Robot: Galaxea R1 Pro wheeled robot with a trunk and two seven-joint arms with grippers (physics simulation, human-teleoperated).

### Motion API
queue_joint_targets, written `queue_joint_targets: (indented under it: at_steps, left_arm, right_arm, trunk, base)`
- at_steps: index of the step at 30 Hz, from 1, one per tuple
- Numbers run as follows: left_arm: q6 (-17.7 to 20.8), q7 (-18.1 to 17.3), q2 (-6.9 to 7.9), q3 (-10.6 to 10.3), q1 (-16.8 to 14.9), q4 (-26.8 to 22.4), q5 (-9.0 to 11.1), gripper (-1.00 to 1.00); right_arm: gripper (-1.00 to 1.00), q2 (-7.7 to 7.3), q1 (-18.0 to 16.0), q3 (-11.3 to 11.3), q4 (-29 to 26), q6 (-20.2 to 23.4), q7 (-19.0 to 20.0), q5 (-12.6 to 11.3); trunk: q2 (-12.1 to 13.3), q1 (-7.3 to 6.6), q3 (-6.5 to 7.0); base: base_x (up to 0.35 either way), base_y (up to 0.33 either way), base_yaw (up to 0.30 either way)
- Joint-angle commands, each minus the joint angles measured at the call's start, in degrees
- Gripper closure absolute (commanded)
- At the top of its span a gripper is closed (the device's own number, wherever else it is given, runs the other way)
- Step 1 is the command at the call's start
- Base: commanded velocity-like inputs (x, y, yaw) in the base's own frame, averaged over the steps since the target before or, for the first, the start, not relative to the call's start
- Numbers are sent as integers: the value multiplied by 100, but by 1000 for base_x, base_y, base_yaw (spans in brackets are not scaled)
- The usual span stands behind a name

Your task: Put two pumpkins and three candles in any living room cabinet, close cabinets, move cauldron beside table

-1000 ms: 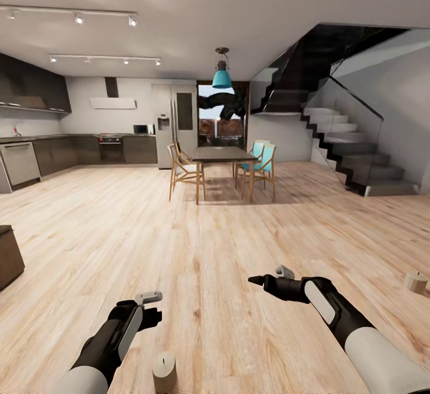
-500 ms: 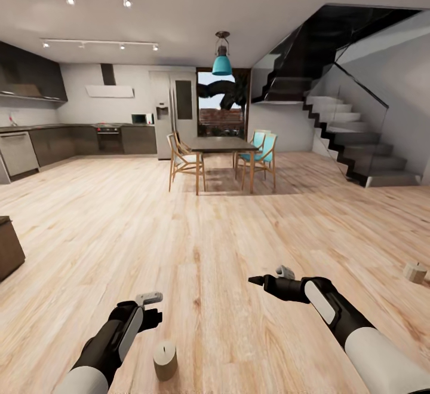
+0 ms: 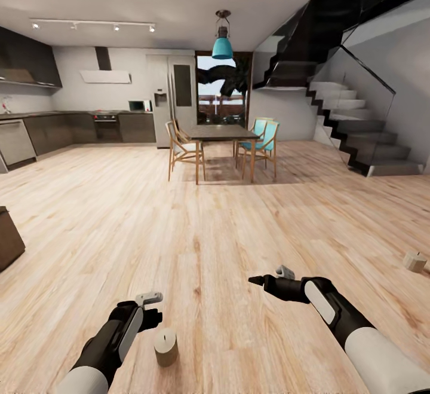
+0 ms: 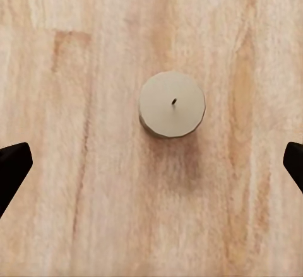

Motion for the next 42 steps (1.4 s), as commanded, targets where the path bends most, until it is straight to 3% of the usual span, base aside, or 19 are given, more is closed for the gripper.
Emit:
queue_joint_targets:
  at_steps: [1, 20, 33, 42]
  left_arm:
    - [21, 41, -5, 14, -2, -8, 61, -100]
    - [-179, 41, -26, 2, -2, 144, 54, -100]
    - [-344, 33, -58, -27, -2, 159, 54, -100]
    - [-348, 33, -64, -30, -2, 159, 49, -100]
  right_arm:
    - [-100, -6, -4, 19, -3, 10, 11, -5]
    - [-100, 2, -4, 19, -3, -15, 11, -5]
    - [-100, 2, 0, 19, 5, -69, 11, 10]
    - [-100, 3, 1, 20, 5, -73, 6, 11]
  trunk:
    - [-5, 1, -29]
    - [-30, 50, -450]
    - [-30, 50, -450]
    - [-30, 50, -450]
  base:
    - [0, 0, 0]
    - [0, 0, 0]
    - [10, 0, 0]
    - [282, -46, 0]
